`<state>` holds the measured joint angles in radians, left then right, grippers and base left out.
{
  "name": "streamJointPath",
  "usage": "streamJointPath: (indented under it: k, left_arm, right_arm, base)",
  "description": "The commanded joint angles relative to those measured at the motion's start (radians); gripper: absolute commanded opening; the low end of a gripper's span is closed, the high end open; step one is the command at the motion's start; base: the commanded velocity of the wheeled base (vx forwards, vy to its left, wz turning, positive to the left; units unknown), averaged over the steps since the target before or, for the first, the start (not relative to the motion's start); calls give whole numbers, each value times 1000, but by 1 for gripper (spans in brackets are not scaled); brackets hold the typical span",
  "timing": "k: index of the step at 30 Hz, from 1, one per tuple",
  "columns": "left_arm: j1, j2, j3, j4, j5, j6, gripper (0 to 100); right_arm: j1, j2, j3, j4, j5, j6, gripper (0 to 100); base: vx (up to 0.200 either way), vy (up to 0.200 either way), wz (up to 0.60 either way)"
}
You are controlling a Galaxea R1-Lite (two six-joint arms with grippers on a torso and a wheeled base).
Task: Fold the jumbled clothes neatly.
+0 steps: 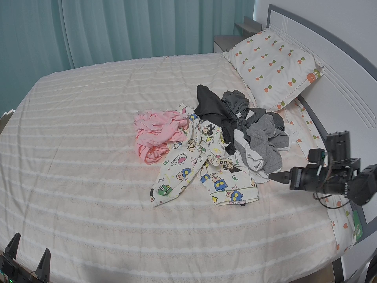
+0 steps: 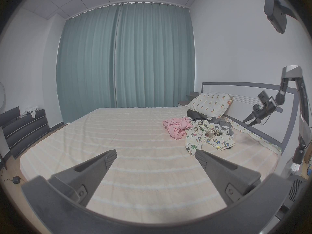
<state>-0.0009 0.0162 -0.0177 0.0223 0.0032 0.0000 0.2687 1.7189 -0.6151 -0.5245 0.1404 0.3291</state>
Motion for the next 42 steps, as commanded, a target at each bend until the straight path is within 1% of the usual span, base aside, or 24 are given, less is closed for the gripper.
streamJointPath:
  k: [1,6,11,17,24,27,34,35,39,42]
  left_arm:
    - [-1,-15,10,1,1,0,100]
    - [-1,-13,10,-1,-2,-2,100]
    - [-1,-13,10,-1,0,-2,100]
    - [1,-15,10,-1,1,-2,100]
    - [1,-15,10,-1,1,-3,100]
    - [-1,-15,10,-1,1,-2,100]
    - [-1,-15,10,-1,0,-2,100]
    - [1,-15,10,-1,0,-2,100]
    - [-1,-15,10,1,0,0,100]
    - [-1,-16,10,1,1,0,100]
  right_arm:
    - [135,542,-299,-92,-124,79,100]
    - [158,567,-359,-83,-133,77,100]
    - [156,590,-437,-26,-182,73,100]
    - [155,582,-479,-14,-190,53,100]
    - [185,568,-483,-9,-191,47,100]
    - [202,591,-520,-5,-190,28,100]
    - [201,640,-615,89,-191,-9,100]
    - [201,639,-615,89,-191,-10,0]
    - [202,622,-591,84,-191,-15,0]
    - [202,584,-542,75,-190,-15,0]
  base:
    - [0,0,0]
    - [0,0,0]
    - [0,0,0]
    - [0,0,0]
    - [0,0,0]
    - [0,0,0]
    - [0,0,0]
    - [0,0,0]
    - [0,0,0]
    - [0,0,0]
